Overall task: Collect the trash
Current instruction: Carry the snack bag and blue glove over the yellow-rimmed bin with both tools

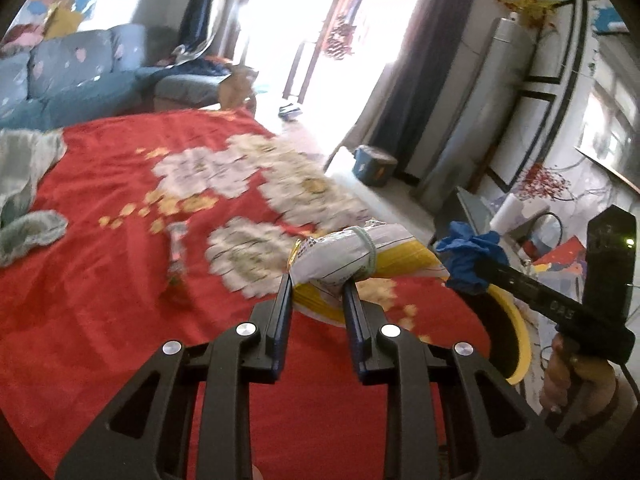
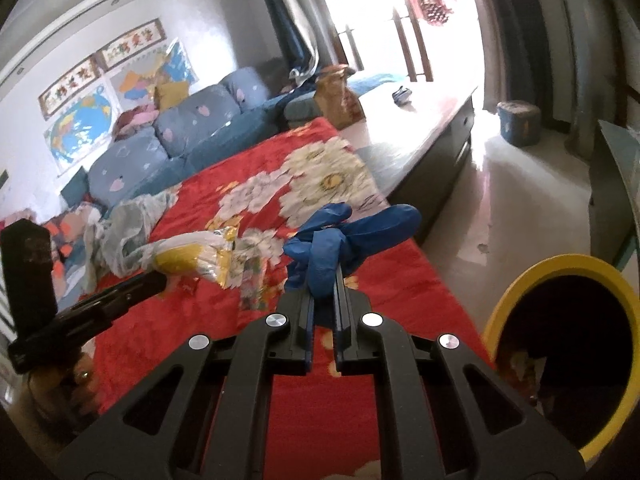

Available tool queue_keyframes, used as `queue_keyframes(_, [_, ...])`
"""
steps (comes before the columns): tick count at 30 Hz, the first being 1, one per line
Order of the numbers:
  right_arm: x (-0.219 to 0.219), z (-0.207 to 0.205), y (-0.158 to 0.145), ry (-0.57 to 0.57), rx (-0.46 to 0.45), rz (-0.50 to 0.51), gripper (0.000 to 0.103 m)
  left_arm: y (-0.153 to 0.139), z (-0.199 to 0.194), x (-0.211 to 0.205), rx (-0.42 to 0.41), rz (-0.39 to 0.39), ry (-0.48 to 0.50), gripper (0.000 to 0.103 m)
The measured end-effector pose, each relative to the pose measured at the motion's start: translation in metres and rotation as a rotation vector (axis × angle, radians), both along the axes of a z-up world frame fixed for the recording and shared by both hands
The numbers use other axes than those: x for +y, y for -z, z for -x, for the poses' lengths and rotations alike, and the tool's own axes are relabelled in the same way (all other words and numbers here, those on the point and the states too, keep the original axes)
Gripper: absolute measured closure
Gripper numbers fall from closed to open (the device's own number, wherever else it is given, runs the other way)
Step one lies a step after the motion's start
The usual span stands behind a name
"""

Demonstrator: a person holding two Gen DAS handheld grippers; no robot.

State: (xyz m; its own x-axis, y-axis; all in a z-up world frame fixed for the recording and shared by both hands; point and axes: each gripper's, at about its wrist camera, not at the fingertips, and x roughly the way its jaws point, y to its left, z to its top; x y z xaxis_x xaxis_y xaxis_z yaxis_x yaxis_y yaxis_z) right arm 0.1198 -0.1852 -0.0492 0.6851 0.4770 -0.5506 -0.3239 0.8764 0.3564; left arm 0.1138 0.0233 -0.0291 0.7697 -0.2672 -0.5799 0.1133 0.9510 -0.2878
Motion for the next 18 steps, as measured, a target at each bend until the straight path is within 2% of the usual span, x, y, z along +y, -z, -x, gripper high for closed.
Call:
queue_keyframes(8, [-0.043,0.003,-0.004,0.101,-0.015,-0.01,0.099,-0.017,-0.002,-0.045,-0.033,-0.024,0.091,0.079])
queue_keyframes(18, [-0.087,0.009,0.002,0.206,-0.005,-0.024,0.099,-0.023,-0.007,-0.093,-0.055,-0.057,0.183,0.079])
